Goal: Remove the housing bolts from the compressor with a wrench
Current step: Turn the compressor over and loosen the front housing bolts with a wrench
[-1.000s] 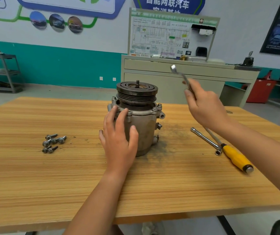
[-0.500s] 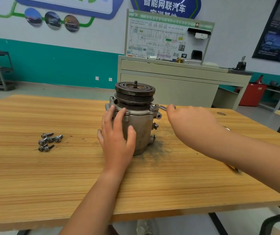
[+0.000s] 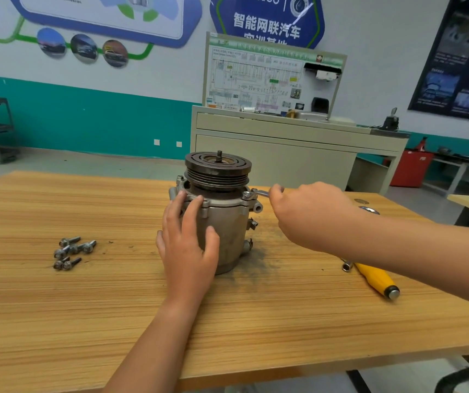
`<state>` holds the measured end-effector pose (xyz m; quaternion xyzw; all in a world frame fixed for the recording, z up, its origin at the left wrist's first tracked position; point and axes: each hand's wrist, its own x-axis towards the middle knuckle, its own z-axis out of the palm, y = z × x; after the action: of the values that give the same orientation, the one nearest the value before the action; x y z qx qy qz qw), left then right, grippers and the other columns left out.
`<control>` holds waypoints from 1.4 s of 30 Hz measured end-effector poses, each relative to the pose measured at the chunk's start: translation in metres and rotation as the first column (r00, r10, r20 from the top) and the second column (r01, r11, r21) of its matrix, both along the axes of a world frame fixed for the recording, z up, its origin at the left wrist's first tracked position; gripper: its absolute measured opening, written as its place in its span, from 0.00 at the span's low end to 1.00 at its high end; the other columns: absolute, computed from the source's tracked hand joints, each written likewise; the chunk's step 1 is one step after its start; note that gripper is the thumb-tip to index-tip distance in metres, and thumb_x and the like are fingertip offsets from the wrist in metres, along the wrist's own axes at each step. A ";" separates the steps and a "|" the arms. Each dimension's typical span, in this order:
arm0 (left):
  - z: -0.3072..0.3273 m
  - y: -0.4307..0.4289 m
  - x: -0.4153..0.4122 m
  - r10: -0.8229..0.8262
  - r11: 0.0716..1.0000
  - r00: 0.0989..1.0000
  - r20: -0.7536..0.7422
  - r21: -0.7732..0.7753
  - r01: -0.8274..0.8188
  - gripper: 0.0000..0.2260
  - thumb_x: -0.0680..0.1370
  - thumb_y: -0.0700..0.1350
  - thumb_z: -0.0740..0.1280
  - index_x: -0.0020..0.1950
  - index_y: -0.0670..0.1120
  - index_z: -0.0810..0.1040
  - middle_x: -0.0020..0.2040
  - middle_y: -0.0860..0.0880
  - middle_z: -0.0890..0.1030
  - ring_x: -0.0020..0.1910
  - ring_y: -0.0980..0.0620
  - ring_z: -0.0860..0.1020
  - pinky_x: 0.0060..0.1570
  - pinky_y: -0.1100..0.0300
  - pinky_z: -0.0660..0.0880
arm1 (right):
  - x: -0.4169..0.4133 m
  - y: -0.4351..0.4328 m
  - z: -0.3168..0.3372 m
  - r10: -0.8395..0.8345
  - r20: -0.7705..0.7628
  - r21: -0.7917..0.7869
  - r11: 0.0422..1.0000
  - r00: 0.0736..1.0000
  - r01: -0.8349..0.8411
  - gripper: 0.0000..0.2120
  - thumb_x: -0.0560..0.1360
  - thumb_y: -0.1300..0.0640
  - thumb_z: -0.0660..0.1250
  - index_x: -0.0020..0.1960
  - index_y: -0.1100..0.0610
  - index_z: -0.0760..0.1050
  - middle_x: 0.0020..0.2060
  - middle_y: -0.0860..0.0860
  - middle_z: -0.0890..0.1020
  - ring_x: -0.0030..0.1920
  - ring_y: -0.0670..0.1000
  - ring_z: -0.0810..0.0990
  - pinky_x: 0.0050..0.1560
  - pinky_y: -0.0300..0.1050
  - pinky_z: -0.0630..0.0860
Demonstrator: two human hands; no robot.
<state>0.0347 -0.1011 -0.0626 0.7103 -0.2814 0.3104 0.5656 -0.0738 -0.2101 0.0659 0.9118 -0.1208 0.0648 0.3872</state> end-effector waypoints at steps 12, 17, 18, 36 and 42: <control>-0.001 0.000 0.001 0.002 1.000 1.000 0.002 0.004 -0.002 0.22 0.73 0.42 0.62 0.67 0.44 0.71 0.72 0.45 0.65 0.72 0.44 0.63 0.65 0.38 0.61 | 0.033 -0.054 -0.003 0.087 0.097 0.047 0.995 0.992 -0.092 0.18 0.75 0.67 0.60 0.63 0.58 0.61 0.31 0.50 0.68 0.30 0.50 0.70 0.27 0.41 0.66; -0.003 0.000 0.003 0.015 1.000 1.000 0.024 -0.005 -0.015 0.21 0.74 0.44 0.61 0.67 0.45 0.71 0.71 0.45 0.66 0.71 0.44 0.64 0.65 0.37 0.62 | 0.070 -0.075 -0.033 0.198 0.231 0.068 0.973 0.953 -0.218 0.19 0.76 0.67 0.57 0.67 0.61 0.64 0.53 0.55 0.79 0.54 0.54 0.77 0.69 0.51 0.59; -0.003 0.000 0.003 0.016 1.000 0.999 0.030 -0.007 -0.015 0.21 0.74 0.46 0.59 0.67 0.45 0.71 0.71 0.45 0.66 0.71 0.44 0.64 0.65 0.37 0.62 | 0.078 -0.076 -0.037 0.214 0.268 0.078 0.967 0.939 -0.243 0.18 0.77 0.67 0.56 0.66 0.61 0.65 0.54 0.55 0.80 0.55 0.54 0.77 0.70 0.50 0.56; -0.001 -0.001 0.002 0.008 1.000 1.000 -0.001 0.009 -0.008 0.22 0.73 0.42 0.62 0.67 0.45 0.71 0.72 0.45 0.65 0.71 0.44 0.63 0.65 0.36 0.62 | -0.015 -0.069 -0.022 0.072 0.367 0.352 0.912 0.928 -0.210 0.17 0.79 0.46 0.46 0.64 0.52 0.60 0.30 0.47 0.73 0.29 0.50 0.71 0.27 0.43 0.64; -0.001 0.002 0.002 -0.003 1.000 1.000 0.015 0.015 0.003 0.22 0.73 0.41 0.62 0.68 0.44 0.71 0.72 0.46 0.65 0.72 0.44 0.63 0.64 0.43 0.60 | -0.012 -0.036 -0.032 -0.006 0.224 0.391 0.917 0.974 -0.084 0.12 0.81 0.50 0.48 0.59 0.55 0.62 0.29 0.46 0.68 0.28 0.50 0.67 0.25 0.44 0.57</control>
<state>0.0364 -0.0992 -0.0640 0.7118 -0.2889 0.3127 0.5586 -0.0857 -0.2462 0.0343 0.9606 -0.1554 0.1476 0.1767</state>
